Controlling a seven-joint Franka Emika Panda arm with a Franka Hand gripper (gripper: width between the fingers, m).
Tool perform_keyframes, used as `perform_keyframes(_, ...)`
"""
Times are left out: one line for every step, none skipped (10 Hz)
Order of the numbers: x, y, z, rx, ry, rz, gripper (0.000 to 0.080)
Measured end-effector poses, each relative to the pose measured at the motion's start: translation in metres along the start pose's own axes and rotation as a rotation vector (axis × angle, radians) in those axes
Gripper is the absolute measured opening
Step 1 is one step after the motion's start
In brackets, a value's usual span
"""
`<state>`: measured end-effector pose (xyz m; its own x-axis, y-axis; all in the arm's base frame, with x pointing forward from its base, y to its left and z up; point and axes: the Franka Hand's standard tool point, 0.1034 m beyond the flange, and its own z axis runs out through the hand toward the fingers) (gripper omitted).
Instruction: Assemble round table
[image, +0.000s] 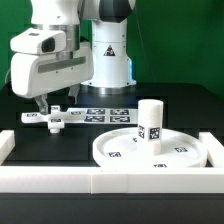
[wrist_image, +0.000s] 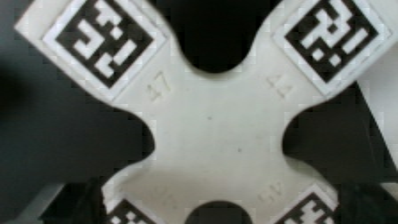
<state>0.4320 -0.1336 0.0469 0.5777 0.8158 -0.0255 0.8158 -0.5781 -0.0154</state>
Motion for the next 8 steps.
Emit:
perform_keyframes(-0.0031,0.001,0.0002,0.0,0.0,0.007,0.0649)
perform_keyframes(-0.0058,0.0018,0.0002,0.001,0.0,0.013,0.0649)
perform_keyframes(-0.0074,0.0021,0.0005,0.001,0.0,0.016,0.0649)
perform_keyframes(-0.0076,0.0015,0.0016,0.003,-0.002,0.016,0.0649)
perform_keyframes(-0.0079,0.0007,0.003,0.006,-0.003,0.016,0.0649)
perform_keyframes(-0.008,0.0004,0.0036,0.007,-0.003,0.016,0.0649)
perform_keyframes(-0.0085,-0.0003,0.0054,0.01,-0.005,0.016,0.0649)
perform_keyframes(-0.0088,-0.0004,0.0084,0.015,-0.008,0.016,0.0649)
